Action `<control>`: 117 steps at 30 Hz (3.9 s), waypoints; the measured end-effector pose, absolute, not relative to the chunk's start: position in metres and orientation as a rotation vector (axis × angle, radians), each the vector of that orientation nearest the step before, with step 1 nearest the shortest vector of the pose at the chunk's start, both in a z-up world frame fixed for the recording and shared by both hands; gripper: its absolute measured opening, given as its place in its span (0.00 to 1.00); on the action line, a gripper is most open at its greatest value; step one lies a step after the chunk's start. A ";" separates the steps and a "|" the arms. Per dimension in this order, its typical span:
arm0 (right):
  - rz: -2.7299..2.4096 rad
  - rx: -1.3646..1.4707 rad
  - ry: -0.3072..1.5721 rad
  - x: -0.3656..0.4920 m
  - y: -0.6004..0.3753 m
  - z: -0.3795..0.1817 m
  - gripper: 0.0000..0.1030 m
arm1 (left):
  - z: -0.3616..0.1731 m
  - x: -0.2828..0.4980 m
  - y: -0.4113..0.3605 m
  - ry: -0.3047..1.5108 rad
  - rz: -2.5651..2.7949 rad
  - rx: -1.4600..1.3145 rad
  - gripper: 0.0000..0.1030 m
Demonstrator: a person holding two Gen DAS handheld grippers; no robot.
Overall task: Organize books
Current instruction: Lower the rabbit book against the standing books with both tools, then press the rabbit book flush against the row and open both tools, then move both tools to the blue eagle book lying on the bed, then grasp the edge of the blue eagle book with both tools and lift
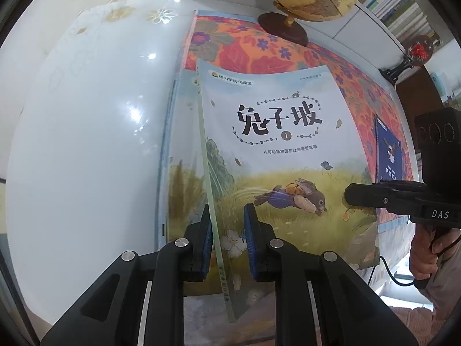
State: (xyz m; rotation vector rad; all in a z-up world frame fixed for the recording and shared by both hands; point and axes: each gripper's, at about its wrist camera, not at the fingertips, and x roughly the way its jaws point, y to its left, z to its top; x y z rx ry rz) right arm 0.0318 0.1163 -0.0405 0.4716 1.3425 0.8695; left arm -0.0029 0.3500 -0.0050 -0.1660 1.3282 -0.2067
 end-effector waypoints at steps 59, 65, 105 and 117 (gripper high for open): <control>0.310 0.652 1.393 0.010 -0.076 -0.031 0.34 | 0.019 0.051 0.236 1.340 -0.107 0.082 0.26; 0.169 0.780 1.361 -0.020 -0.173 -0.042 0.35 | 0.009 0.058 0.149 1.372 -0.225 0.163 0.27; 0.400 1.118 1.285 -0.029 -0.308 -0.139 0.34 | -0.085 0.087 -0.023 1.596 -0.595 -0.018 0.39; 0.448 1.103 1.270 -0.021 -0.303 -0.141 0.33 | -0.087 0.100 -0.023 1.620 -0.700 -0.051 0.39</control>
